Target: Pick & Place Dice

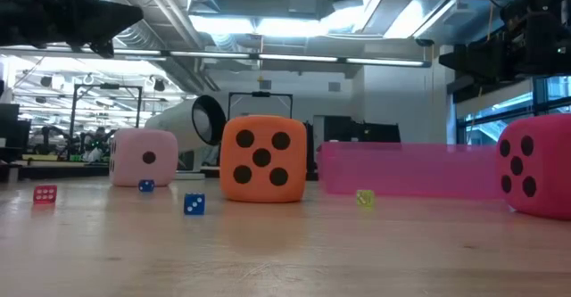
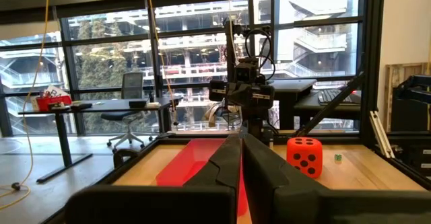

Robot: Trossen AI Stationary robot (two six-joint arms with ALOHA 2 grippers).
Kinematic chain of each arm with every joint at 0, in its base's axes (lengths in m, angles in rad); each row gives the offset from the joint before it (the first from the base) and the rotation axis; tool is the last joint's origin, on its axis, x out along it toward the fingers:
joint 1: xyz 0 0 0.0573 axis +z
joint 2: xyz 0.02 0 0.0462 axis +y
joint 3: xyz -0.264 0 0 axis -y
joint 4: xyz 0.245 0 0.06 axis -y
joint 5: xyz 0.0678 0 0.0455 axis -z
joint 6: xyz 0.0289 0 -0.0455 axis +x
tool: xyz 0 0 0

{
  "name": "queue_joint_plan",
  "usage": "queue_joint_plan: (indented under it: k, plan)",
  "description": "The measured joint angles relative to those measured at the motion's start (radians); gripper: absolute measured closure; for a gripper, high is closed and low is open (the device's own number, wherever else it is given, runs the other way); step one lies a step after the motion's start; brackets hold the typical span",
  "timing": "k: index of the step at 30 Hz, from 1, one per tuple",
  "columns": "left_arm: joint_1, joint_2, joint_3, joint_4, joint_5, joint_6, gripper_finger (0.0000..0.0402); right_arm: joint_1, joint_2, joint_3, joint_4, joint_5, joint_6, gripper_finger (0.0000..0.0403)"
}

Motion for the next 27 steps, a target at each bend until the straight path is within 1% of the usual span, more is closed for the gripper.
queue_joint_plan:
  k: [27]
  plan:
    - [0.0, 0.0, 0.0, 0.0, 0.0, 0.0, 0.0391, 0.0, 0.0, 0.0, 0.0, 0.0, -0.002, 0.0391]
